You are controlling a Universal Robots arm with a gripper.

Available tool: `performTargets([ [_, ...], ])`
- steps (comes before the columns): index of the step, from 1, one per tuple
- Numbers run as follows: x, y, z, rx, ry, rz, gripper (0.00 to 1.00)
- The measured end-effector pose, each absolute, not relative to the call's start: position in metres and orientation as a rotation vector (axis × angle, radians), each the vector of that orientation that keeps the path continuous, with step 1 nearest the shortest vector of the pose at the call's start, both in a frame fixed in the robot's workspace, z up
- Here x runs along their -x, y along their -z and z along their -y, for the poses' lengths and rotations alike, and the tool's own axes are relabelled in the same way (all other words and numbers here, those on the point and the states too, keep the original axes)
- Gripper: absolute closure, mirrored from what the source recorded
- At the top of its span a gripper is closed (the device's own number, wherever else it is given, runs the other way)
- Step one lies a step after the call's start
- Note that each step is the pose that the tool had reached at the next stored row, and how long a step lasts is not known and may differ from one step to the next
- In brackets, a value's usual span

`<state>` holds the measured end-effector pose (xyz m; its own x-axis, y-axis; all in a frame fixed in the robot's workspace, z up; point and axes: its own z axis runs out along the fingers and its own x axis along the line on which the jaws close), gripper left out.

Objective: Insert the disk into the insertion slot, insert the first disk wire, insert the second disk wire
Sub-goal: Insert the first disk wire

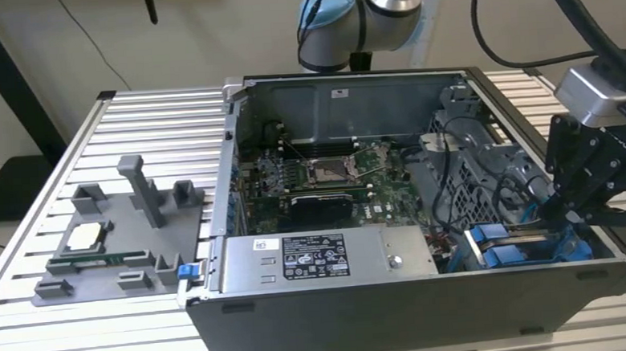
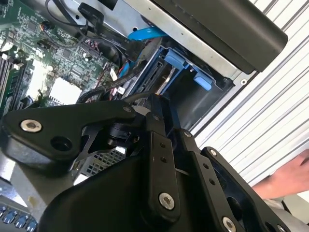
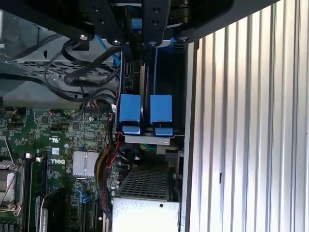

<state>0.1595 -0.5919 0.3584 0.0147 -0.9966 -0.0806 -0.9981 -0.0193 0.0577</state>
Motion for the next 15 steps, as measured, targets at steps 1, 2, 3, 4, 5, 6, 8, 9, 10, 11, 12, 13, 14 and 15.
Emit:
performTargets([
  [1,-0.1594,-0.3584,0.5915,2.227,-0.153,-2.189,1.0],
  [2,-0.1595,-0.3584,0.5912,2.227,-0.153,-2.189,1.0],
  [3,-0.1595,-0.3583,0.5909,2.227,-0.153,-2.189,1.0],
  [4,-0.1595,-0.3583,0.5907,2.227,-0.153,-2.189,1.0],
  [5,-0.1595,-0.3584,0.5904,2.227,-0.153,-2.189,1.0],
  [6,-0.1595,-0.3583,0.5902,2.227,-0.153,-2.189,1.0],
  [8,-0.1595,-0.3583,0.5898,2.227,-0.153,-2.189,1.0],
  [9,-0.1595,-0.3583,0.5893,2.227,-0.153,-2.189,1.0],
  [10,-0.1595,-0.3584,0.589,2.227,-0.153,-2.189,1.0],
  [11,-0.1595,-0.3584,0.5889,2.227,-0.153,-2.189,1.0],
  [12,-0.1595,-0.3584,0.5888,2.227,-0.153,-2.189,1.0],
  [13,-0.1595,-0.3583,0.5887,2.227,-0.153,-2.189,1.0],
  [14,-0.1595,-0.3581,0.5884,2.227,-0.153,-2.189,1.0],
  [15,-0.1595,-0.3581,0.5881,2.227,-0.153,-2.189,1.0],
])
